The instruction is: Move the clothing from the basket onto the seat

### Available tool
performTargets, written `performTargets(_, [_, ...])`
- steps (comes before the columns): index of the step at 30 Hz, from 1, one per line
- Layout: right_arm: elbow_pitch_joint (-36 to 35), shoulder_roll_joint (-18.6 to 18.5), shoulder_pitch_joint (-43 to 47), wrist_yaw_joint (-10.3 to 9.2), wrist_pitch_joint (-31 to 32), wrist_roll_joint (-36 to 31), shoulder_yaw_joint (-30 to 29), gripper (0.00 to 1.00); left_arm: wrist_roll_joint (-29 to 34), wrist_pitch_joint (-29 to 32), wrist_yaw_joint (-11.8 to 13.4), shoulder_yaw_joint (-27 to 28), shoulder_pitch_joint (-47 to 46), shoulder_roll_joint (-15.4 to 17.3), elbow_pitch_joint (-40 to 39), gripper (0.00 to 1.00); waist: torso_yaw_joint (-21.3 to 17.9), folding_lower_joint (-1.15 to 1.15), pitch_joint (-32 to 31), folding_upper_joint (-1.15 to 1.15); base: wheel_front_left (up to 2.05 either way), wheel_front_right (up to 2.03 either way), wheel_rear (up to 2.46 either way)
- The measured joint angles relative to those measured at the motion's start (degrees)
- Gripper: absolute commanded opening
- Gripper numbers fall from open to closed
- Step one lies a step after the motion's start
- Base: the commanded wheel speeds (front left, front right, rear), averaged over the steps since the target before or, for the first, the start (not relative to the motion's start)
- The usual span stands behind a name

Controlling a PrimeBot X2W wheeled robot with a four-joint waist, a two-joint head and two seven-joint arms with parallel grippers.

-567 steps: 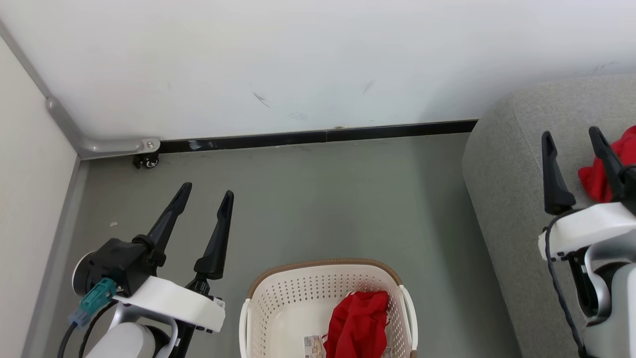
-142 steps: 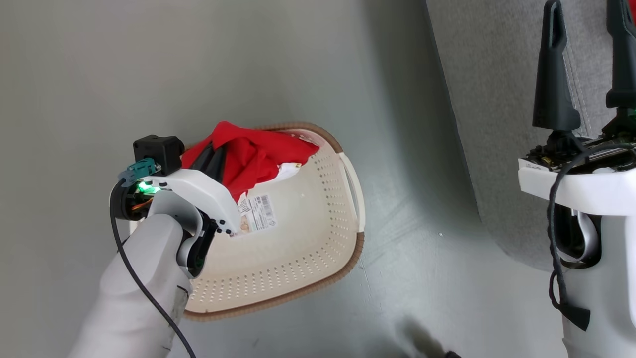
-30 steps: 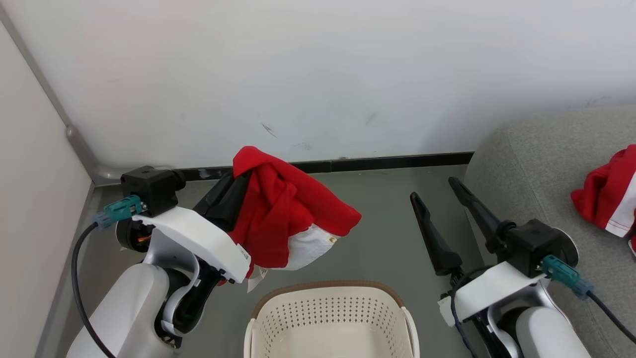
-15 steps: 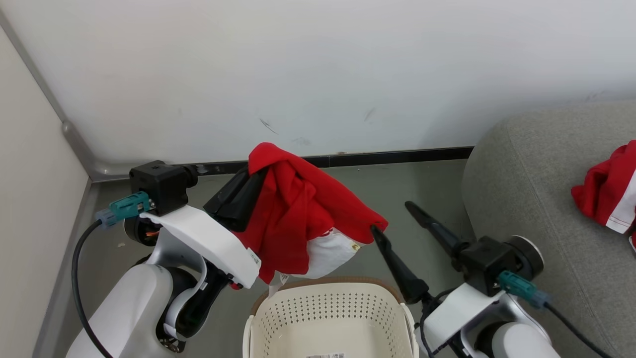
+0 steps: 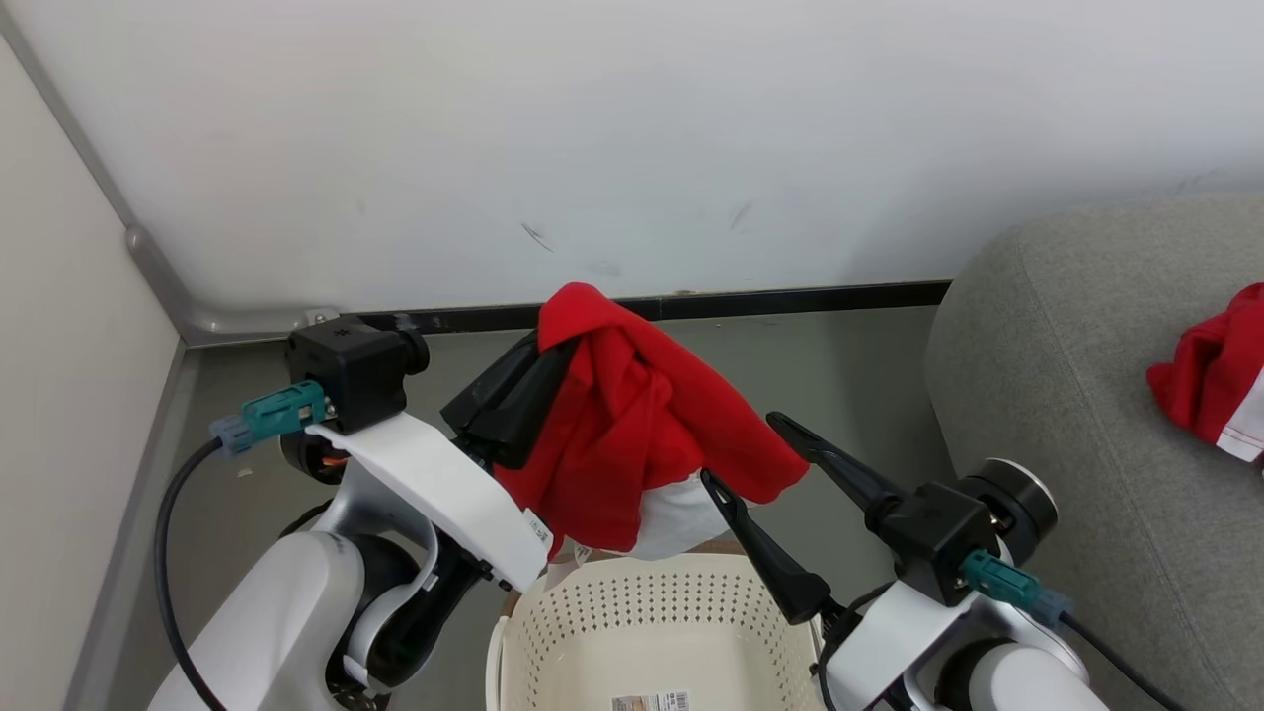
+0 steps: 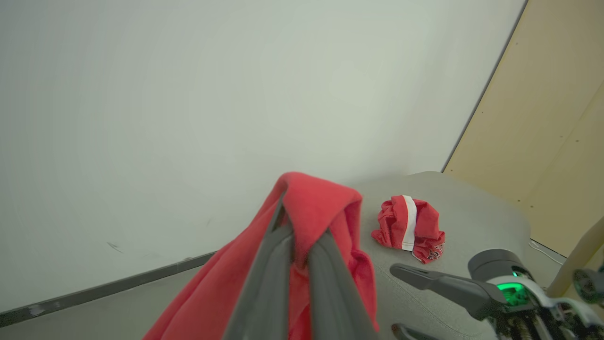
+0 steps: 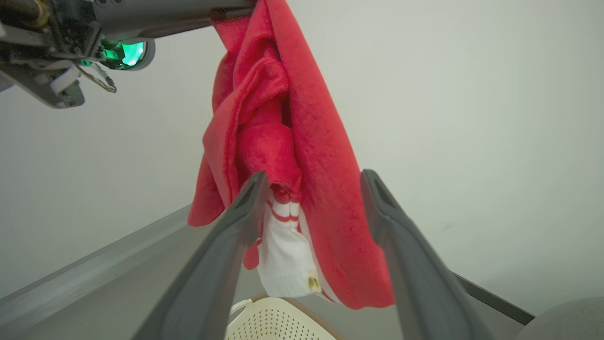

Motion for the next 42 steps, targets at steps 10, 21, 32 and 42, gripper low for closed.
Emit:
performTargets(10, [-1.02, -1.48, -1.13, 0.00, 0.12, 0.45, 2.25, 1.00, -1.29, 1.97, 0.00, -1.25, 0.00, -0.71, -3.48, 0.00, 0.69, 0.00, 0.68, 0.00, 0.00, 0.00, 0.00])
performTargets(21, [-0.87, -3.46, -3.14, 0.00, 0.57, 1.03, 4.67, 1.00, -1.77, 3.85, 0.25, -2.08, -0.02, -0.93, -6.53, 0.00, 1.74, -0.01, 1.21, 0.00, 0.00, 0.00, 0.00])
performTargets(32, [0.85, -4.55, -3.50, 0.00, 0.53, 1.02, 4.68, 1.00, -5.19, 5.53, 0.19, -2.63, -0.02, -2.36, -9.55, 0.00, 2.51, 0.00, 0.91, 0.00, 0.00, 0.00, 0.00])
performTargets(42, [2.11, -4.45, -3.51, 0.00, -0.23, 1.59, 4.65, 0.60, -6.38, 6.67, 0.25, -2.21, -0.02, -2.34, -11.55, 0.00, 3.23, 0.00, 0.75, 0.00, 0.00, 0.00, 0.00])
